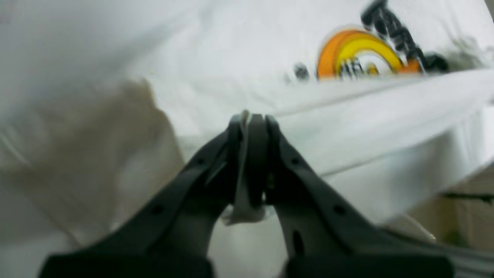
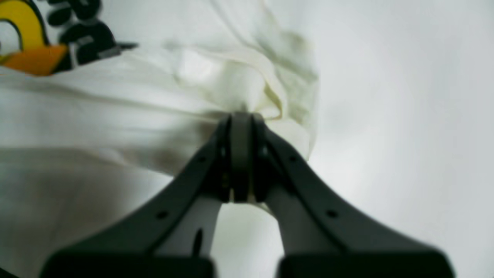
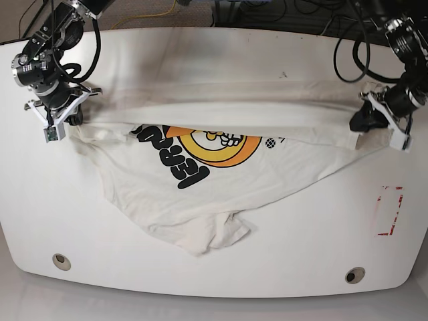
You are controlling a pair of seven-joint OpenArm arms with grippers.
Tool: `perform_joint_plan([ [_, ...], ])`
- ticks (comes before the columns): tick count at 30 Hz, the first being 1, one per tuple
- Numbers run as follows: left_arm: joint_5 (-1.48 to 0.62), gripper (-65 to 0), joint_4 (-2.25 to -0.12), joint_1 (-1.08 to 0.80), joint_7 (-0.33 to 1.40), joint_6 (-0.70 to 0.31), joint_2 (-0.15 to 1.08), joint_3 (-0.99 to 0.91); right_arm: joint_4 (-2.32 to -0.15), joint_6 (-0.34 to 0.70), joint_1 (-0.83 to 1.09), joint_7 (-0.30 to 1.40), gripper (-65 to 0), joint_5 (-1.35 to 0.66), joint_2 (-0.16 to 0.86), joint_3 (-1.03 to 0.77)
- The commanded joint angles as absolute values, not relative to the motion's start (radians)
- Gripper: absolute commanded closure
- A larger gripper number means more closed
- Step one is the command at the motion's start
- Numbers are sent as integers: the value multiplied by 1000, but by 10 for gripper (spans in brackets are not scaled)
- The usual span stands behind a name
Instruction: Layout the t-shirt on the table in an organized manner, then fold the t-shirt properly
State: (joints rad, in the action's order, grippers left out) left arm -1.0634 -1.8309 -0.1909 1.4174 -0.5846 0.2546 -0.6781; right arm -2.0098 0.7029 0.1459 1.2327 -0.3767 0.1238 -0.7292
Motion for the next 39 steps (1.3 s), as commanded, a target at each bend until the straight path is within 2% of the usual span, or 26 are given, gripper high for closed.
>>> perform_joint_plan([
  [1,-1102,0,-1851,-252,1396,-590,274,-694,-2028,698,151,1208,-2,-384,137,-733],
  [15,-1194,0,-1851,-572,1396,-590,271,-713,-2028,698,228,1208,-2,-383,142,-733],
  [39,-1168,0,-1847,-872,1396,-588,275,-677,-2029,698,441,1208,-6,-389,142,-733],
])
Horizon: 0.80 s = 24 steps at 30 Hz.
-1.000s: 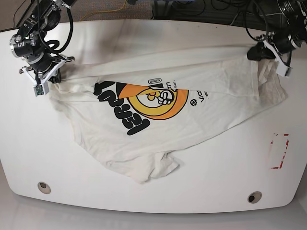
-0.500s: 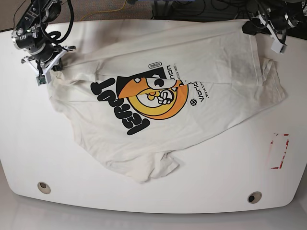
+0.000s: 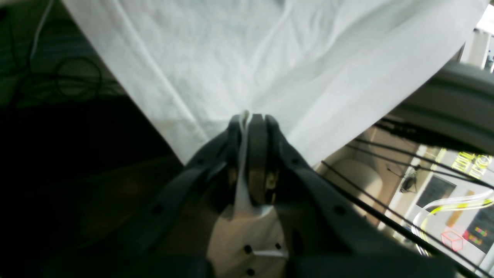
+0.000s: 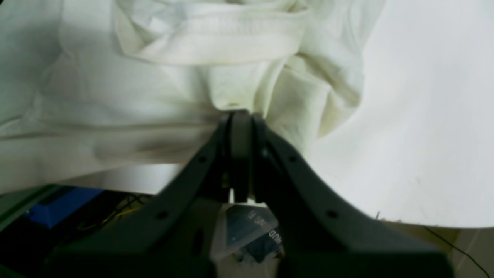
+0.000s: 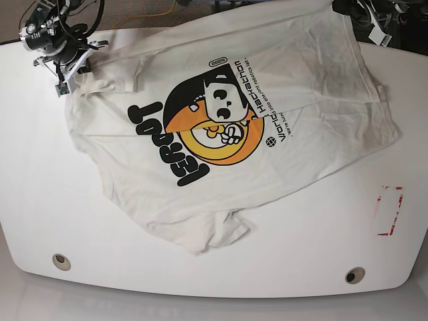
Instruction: Layout the t-shirt on the table in an organized manner, then fold the t-shirt properly
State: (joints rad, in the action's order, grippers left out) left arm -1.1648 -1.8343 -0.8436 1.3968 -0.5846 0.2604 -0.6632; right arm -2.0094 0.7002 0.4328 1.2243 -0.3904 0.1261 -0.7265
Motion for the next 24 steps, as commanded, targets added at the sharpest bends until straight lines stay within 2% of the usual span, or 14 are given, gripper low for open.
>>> perform_joint_plan([
  [1,-1168,0,-1847,-881,1396,-588,275,-677,-2029,698,446,1208,-6,-387,142,-733],
  [6,-1168,0,-1845,-917,1396,-588,289,-679,-2029,698,463,1208,-11,-381,142,-733],
  [8,-1168,0,-1845,-926,1396,-588,291,-677,-2029,698,464,1208,-32,-380,142,-733],
  [14,-1168,-13,-1845,-938,1396,-588,294,-677,-2028,698,464,1207,-236,-378,142,-733],
  [16,-1168,-71,-1848,-937,1396,-588,300,-677,-2028,698,464,1202,-322,-378,142,-733],
  [19,-1170,-165,-1848,-934,1396,-585,308,-677,-2028,698,456,1201,-406,-378,142,-733],
  [21,-1170,-222,-1848,-929,1396,-584,311,-684,-2028,698,452,1199,-431,-378,142,-733],
  [24,-1173,-264,-1851,-909,1396,-584,317,-713,-2028,698,441,1188,-438,-378,139,-733],
])
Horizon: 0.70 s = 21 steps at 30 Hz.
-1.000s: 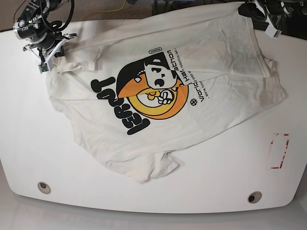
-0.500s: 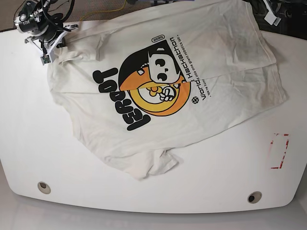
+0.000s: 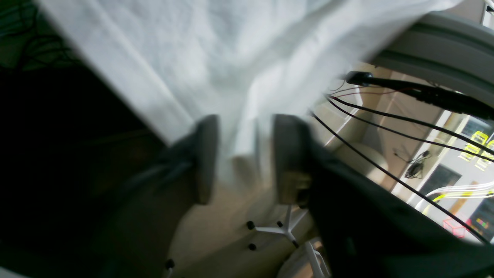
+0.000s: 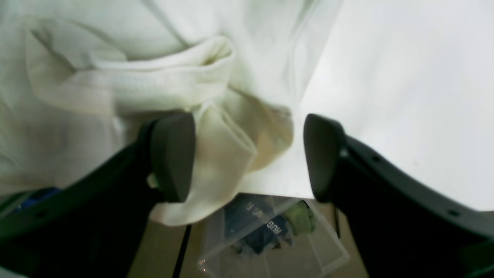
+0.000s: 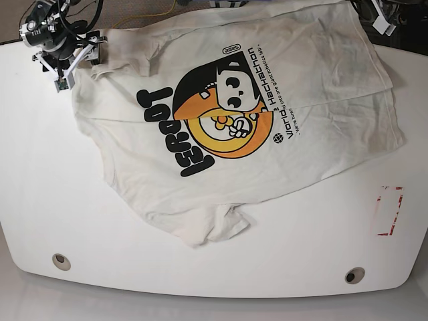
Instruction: Layout the t-shirt on the table in an organized manner, then fold the t-shirt properly
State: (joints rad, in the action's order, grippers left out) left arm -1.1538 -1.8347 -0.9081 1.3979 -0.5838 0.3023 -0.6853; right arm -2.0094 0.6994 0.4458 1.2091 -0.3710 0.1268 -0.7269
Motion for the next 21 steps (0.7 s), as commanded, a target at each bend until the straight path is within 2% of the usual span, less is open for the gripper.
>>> perform_joint_plan([
  [1,-1175,-265,-1851,-901,1396,-584,317,-723,-2028,698,440,1184,-438,-378,140,-733],
  [11,-1219,-264,-1853,-826,1396,-588,323,-822,-2028,698,360,1115,-438,-390,137,-779],
  [21,-1280,-264,-1850,-596,1396,-584,367,-915,-2023,698,202,1112,-438,-383,134,-704],
])
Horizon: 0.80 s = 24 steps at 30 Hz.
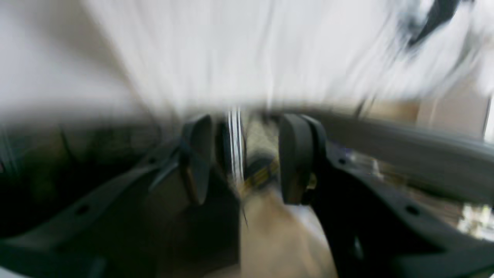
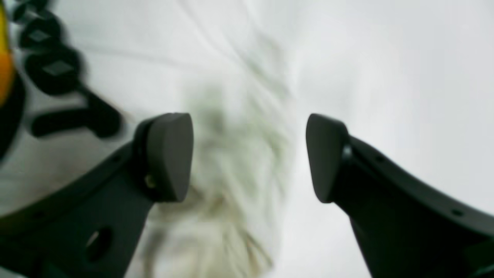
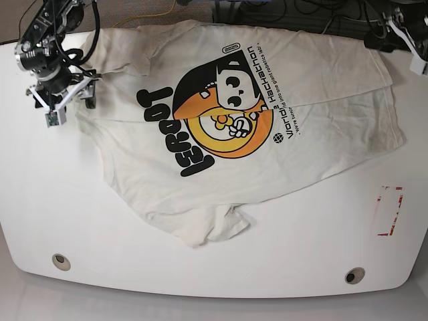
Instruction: Layout the t-shirt on the table in an organized manner, then fold the t-shirt properly
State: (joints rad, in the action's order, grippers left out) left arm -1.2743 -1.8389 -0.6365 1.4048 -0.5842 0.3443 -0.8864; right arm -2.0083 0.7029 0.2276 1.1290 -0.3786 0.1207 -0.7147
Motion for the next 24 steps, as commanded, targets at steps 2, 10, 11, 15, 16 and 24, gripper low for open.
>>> perform_joint_plan([
  [2,-1251,-264,-1847,-541,1396,-584,367,-935,-2012,698,179,1112,-438,-383,134,-670],
  [10,-980,-264,-1844,-317,1396,-584,369,-955,-1937,698,97,1106,-438,-380,134,-535],
  [11,-946,-264,-1844,-292,1396,-584,367,-954,-1925,698,90,1104,-438,-380,134,-522],
  [15,-753,-264,-1831,-171,1396,-584,361,-935,-1853,698,45,1082,-438,-380,134,-479],
  [16,-725,-264,-1824,-153,1396,-584,358,-931,-1840,698,41,1076,-438,-380,134,-473],
  [24,-378,-263,-1724,19,1296,-584,291,-829,-1656,698,-64,1017,-414,-378,140,-395],
])
